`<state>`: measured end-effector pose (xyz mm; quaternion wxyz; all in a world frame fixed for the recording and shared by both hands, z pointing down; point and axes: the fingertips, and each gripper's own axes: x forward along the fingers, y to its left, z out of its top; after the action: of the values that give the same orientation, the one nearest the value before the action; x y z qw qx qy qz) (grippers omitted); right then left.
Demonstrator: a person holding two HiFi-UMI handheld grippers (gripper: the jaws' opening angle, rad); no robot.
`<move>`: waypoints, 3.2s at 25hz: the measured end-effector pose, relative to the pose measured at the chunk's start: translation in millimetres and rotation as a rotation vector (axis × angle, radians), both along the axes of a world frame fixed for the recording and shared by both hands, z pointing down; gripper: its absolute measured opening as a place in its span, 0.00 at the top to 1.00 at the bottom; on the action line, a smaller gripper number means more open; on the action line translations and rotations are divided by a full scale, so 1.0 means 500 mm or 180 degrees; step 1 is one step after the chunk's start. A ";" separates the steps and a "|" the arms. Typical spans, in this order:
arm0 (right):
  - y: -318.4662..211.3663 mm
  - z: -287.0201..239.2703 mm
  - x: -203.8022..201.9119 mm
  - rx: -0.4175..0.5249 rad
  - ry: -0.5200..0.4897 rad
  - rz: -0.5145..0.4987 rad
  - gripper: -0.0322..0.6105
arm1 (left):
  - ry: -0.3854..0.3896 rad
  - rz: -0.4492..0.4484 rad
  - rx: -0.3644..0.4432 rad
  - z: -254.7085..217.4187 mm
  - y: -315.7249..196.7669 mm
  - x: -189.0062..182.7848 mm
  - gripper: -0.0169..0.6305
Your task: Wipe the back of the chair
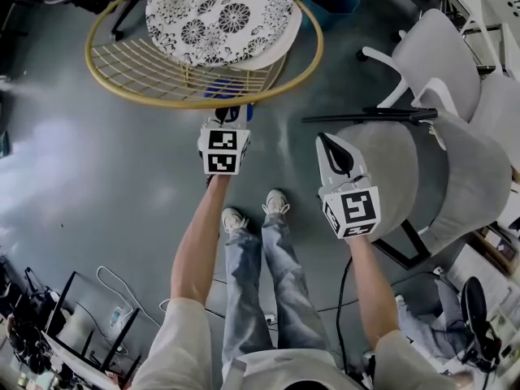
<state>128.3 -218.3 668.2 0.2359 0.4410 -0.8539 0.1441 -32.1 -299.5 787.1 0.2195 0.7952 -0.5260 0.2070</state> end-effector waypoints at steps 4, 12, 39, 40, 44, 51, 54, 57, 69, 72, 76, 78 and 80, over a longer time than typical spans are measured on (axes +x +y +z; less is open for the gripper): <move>0.008 -0.008 0.026 0.0021 0.0004 0.0052 0.95 | 0.0152 -0.0120 -0.0026 -0.008 0.001 0.032 0.89; 0.037 -0.029 0.074 0.0059 0.0026 0.0168 0.95 | 0.0216 -0.0001 0.0026 -0.038 0.009 0.099 0.89; 0.146 -0.208 0.035 0.0223 -0.0143 0.0364 0.95 | 0.0300 0.0075 0.0413 -0.358 0.248 0.028 0.90; 0.149 -0.225 0.030 0.0239 -0.0166 0.0348 0.95 | 0.0301 0.0031 0.0451 -0.386 0.258 0.014 0.90; 0.152 -0.305 0.016 0.0337 -0.0211 0.0308 0.95 | 0.0319 -0.0169 0.0589 -0.501 0.282 -0.051 0.90; 0.153 -0.475 0.014 0.0522 -0.0337 0.0357 0.95 | 0.0298 -0.0425 0.0777 -0.694 0.319 -0.136 0.90; 0.153 -0.530 0.019 0.0583 -0.0391 0.0396 0.95 | 0.0286 -0.0486 0.0862 -0.758 0.331 -0.160 0.90; 0.155 -0.570 0.025 0.0608 -0.0375 0.0391 0.95 | 0.0260 -0.0497 0.0921 -0.809 0.347 -0.169 0.90; 0.147 -0.704 -0.004 0.0829 -0.0318 0.0251 0.95 | 0.0147 -0.0686 0.1081 -0.929 0.417 -0.232 0.90; 0.148 -0.729 -0.019 0.0907 -0.0282 0.0193 0.95 | 0.0108 -0.0685 0.1171 -0.962 0.422 -0.245 0.90; 0.152 -0.762 -0.040 0.0968 -0.0263 0.0131 0.95 | 0.0121 -0.0740 0.1255 -0.988 0.430 -0.264 0.90; 0.145 -0.767 -0.044 0.1010 -0.0252 0.0131 0.95 | 0.0134 -0.0765 0.1282 -0.993 0.430 -0.272 0.90; 0.137 -0.768 -0.044 0.1049 -0.0236 0.0133 0.95 | 0.0133 -0.0753 0.1295 -0.995 0.428 -0.273 0.90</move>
<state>106.5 -149.7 283.9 0.1257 0.4858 -0.8647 0.0231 -168.4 -85.5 289.4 0.0883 0.7600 -0.6417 0.0531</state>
